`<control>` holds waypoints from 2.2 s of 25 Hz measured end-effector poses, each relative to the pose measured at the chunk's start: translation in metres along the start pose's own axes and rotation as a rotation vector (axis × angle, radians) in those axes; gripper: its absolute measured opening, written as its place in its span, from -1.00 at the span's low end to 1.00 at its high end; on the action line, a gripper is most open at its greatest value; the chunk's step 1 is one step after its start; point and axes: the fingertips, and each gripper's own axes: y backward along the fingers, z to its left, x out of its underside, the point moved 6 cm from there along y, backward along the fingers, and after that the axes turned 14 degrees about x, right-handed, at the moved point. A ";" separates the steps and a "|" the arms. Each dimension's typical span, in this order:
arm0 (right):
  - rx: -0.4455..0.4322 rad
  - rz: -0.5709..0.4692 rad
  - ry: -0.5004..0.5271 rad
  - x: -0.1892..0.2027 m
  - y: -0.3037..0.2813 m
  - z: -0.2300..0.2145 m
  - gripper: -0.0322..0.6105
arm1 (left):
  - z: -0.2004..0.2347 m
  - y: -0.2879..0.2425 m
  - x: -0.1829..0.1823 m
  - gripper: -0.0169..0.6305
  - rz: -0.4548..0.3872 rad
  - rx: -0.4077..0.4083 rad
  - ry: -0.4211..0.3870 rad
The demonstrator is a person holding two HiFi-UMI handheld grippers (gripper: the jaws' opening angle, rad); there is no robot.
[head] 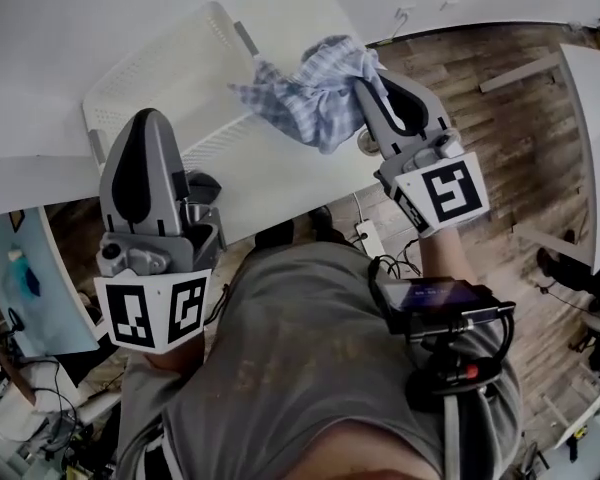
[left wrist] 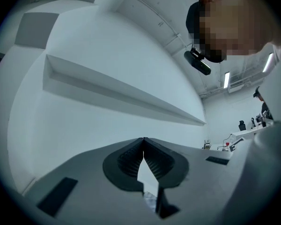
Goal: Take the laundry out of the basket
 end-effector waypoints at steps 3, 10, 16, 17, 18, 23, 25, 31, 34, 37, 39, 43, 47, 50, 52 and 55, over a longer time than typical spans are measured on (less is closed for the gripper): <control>0.004 0.047 -0.029 0.029 -0.007 -0.002 -0.76 | 0.001 0.000 0.000 -0.92 0.016 -0.022 -0.017; 0.002 0.136 -0.042 0.090 -0.019 0.004 -0.73 | -0.004 0.011 0.007 -0.92 0.063 -0.066 -0.022; -0.018 0.172 -0.056 0.121 -0.034 0.017 -0.76 | 0.003 0.016 0.018 -0.92 0.087 -0.096 -0.014; -0.024 0.177 -0.058 0.123 -0.036 0.019 -0.75 | 0.003 0.015 0.019 -0.92 0.089 -0.098 -0.014; -0.031 0.182 -0.058 0.124 -0.037 0.021 -0.75 | 0.003 0.015 0.020 -0.92 0.092 -0.098 -0.013; -0.093 0.204 -0.042 0.119 -0.040 0.032 -0.46 | 0.001 0.016 0.020 -0.92 0.085 -0.099 -0.004; -0.108 0.206 -0.041 0.113 -0.039 0.034 -0.40 | 0.003 0.016 0.019 -0.92 0.075 -0.102 -0.003; -0.142 0.110 -0.163 0.066 -0.035 0.035 -0.38 | 0.010 0.019 0.019 -0.92 0.036 -0.108 0.005; -0.158 0.049 -0.174 0.033 -0.033 0.045 -0.43 | 0.013 0.020 0.018 -0.92 0.027 -0.108 0.004; -0.181 -0.022 -0.159 -0.001 -0.036 0.064 -0.55 | 0.017 0.024 0.017 -0.92 0.011 -0.117 0.001; -0.193 -0.064 -0.128 -0.020 -0.042 0.077 -0.64 | 0.022 0.025 0.017 -0.92 -0.007 -0.130 -0.001; -0.215 -0.137 -0.066 -0.049 -0.056 0.105 -0.79 | 0.030 0.028 0.016 -0.92 -0.027 -0.159 -0.018; -0.272 -0.173 -0.044 -0.063 -0.066 0.135 -0.86 | 0.034 0.030 0.018 -0.92 -0.011 -0.194 -0.066; -0.315 -0.190 -0.047 -0.069 -0.073 0.154 -0.87 | 0.038 0.029 0.019 -0.92 -0.003 -0.205 -0.081; -0.336 -0.189 -0.037 -0.071 -0.078 0.163 -0.88 | 0.043 0.030 0.019 -0.92 -0.004 -0.215 -0.085; -0.361 -0.188 -0.032 -0.074 -0.086 0.175 -0.88 | 0.052 0.036 0.017 -0.92 -0.010 -0.238 -0.096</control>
